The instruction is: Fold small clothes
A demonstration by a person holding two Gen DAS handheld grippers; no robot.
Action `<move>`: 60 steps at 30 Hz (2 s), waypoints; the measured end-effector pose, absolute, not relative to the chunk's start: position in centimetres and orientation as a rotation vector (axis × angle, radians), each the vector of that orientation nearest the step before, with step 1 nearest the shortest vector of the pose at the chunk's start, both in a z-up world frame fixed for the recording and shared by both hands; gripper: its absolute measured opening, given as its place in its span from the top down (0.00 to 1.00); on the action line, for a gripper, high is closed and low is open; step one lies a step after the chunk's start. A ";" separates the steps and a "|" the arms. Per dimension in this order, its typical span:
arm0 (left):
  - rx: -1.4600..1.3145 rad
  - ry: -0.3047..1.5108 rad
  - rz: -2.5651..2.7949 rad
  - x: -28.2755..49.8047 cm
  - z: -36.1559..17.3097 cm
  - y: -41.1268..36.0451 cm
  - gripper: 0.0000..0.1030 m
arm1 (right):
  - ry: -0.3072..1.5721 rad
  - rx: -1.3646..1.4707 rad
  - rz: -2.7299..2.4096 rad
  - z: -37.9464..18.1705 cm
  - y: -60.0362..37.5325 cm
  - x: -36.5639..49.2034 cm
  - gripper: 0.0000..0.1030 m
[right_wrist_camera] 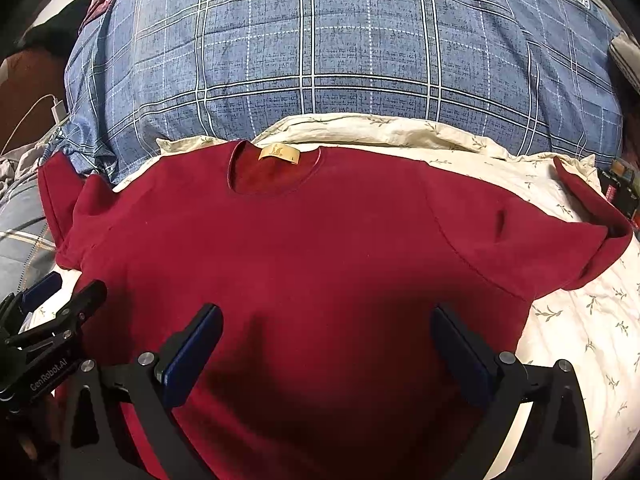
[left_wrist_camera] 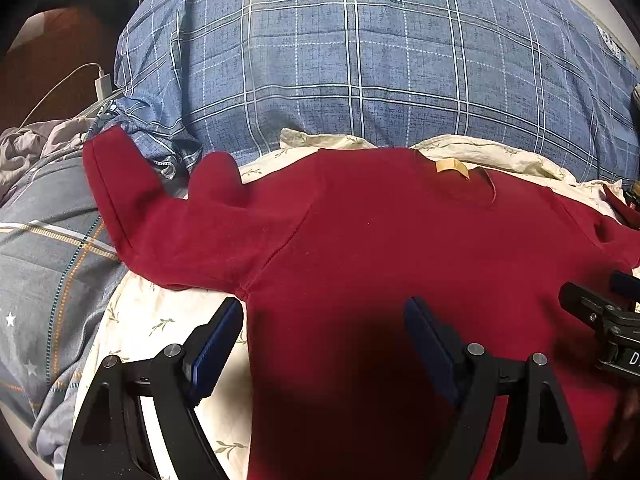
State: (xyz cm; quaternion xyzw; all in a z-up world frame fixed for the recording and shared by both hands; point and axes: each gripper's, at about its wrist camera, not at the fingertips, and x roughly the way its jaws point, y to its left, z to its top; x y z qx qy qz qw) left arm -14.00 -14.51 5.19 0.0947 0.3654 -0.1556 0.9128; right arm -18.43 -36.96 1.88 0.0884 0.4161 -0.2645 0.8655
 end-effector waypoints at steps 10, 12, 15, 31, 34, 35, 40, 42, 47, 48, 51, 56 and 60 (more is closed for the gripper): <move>0.191 0.759 -0.319 -13.9 5.1 -14.7 0.19 | 0.878 0.184 -0.553 1.8 -37.0 -18.3 0.00; 0.192 0.759 -0.319 -13.9 5.1 -14.7 0.20 | 0.879 0.185 -0.552 1.8 -37.0 -18.3 0.00; 0.191 0.760 -0.319 -14.0 5.1 -14.7 0.20 | 0.880 0.185 -0.551 1.8 -37.0 -18.3 0.00; 0.142 0.768 -0.321 -13.6 5.2 -13.8 0.20 | 0.862 0.212 -0.537 1.9 -37.1 -18.3 0.00; 0.159 0.768 -0.321 -13.7 5.2 -14.2 0.20 | 0.865 0.211 -0.537 1.8 -37.1 -18.3 0.00; 0.165 0.766 -0.321 -13.7 5.2 -14.3 0.20 | 0.865 0.209 -0.537 1.9 -37.1 -18.3 0.00; 0.165 0.771 -0.320 -13.6 5.2 -14.3 0.20 | 0.873 0.209 -0.536 1.7 -37.2 -18.2 0.00; 0.159 0.775 -0.318 -13.5 5.2 -14.2 0.20 | 0.877 0.207 -0.536 1.6 -37.1 -18.1 0.00; 0.160 0.772 -0.318 -13.5 5.2 -14.3 0.20 | 0.886 0.200 -0.534 1.5 -37.0 -18.0 0.00; 0.162 0.773 -0.318 -13.6 5.2 -14.3 0.20 | 0.888 0.198 -0.534 1.4 -37.0 -18.0 0.00; 0.167 0.776 -0.319 -13.5 5.1 -14.4 0.20 | 0.887 0.199 -0.533 1.5 -37.0 -18.0 0.00; 0.162 0.775 -0.320 -13.5 5.1 -14.3 0.20 | 0.854 0.212 -0.535 2.1 -37.1 -18.3 0.00; 0.126 0.769 -0.319 -13.4 5.7 -13.7 0.21 | 0.877 0.226 -0.539 1.5 -37.5 -18.1 0.00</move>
